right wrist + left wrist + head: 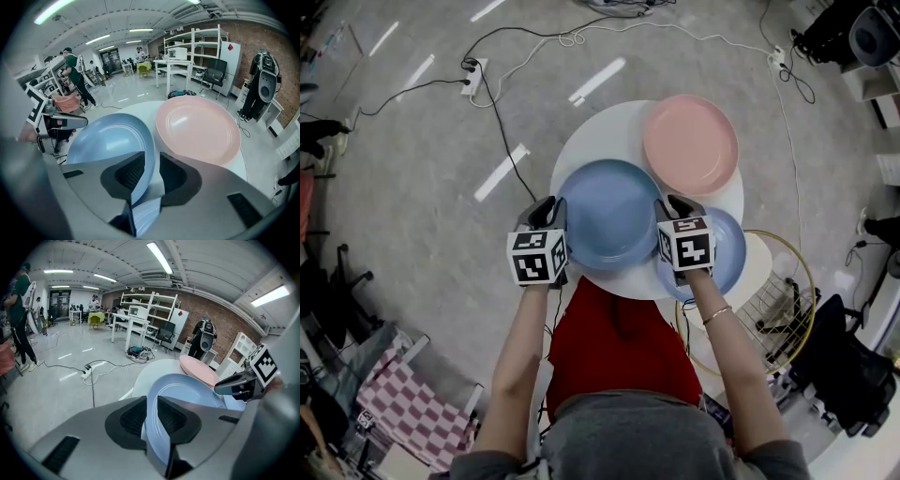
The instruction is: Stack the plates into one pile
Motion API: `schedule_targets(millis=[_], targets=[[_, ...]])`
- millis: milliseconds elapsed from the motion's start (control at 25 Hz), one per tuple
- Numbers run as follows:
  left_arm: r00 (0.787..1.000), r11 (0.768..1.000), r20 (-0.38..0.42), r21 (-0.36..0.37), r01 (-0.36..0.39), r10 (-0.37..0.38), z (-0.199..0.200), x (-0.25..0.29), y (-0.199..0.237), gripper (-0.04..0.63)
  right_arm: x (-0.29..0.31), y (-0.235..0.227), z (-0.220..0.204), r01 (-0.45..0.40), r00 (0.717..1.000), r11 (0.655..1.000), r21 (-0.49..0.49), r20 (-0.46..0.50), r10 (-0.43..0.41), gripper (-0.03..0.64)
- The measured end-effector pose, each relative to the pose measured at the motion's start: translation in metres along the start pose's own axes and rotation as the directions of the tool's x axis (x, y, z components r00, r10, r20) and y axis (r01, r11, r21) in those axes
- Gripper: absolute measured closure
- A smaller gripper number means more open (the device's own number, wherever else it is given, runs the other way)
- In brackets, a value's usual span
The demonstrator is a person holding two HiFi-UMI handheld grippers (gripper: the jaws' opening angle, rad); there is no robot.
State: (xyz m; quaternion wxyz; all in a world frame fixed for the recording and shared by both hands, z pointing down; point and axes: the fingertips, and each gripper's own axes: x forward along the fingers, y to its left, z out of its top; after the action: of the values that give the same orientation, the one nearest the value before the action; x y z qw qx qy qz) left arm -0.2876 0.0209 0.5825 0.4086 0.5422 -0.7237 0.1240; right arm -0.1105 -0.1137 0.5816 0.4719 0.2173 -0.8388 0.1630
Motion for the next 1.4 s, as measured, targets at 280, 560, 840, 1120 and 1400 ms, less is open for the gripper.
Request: schedule_targets(millis=[280,560,840,1120,1400], targets=[[0.999,1.0,-0.038,-0.021,-0.008,0.008,-0.007,0.004,0.001,0.51,0.012,-0.001,-0.011,-0.008,0.996,1.0,-0.022,-0.084,0.006,0.526],[0.998,0.999,-0.056,-0.029,-0.028,0.027,-0.007,0.003,0.001,0.499,0.017,-0.001,-0.019,-0.02,0.99,1.0,-0.02,-0.137,0.017,0.526],[0.994,0.997,-0.068,0.005,-0.081,0.081,-0.008,0.004,0.003,0.5,0.021,0.0,-0.023,-0.028,0.989,0.999,-0.023,-0.149,0.024,0.526],[0.983,0.998,-0.171,-0.022,-0.067,0.062,-0.03,0.011,0.01,0.5,0.024,0.002,-0.023,-0.032,0.988,0.999,-0.021,-0.153,0.028,0.528],[0.98,0.994,-0.182,-0.054,-0.091,0.08,-0.032,0.015,0.012,0.558,0.028,0.002,-0.022,-0.027,0.987,0.999,-0.036,-0.162,0.021,0.535]])
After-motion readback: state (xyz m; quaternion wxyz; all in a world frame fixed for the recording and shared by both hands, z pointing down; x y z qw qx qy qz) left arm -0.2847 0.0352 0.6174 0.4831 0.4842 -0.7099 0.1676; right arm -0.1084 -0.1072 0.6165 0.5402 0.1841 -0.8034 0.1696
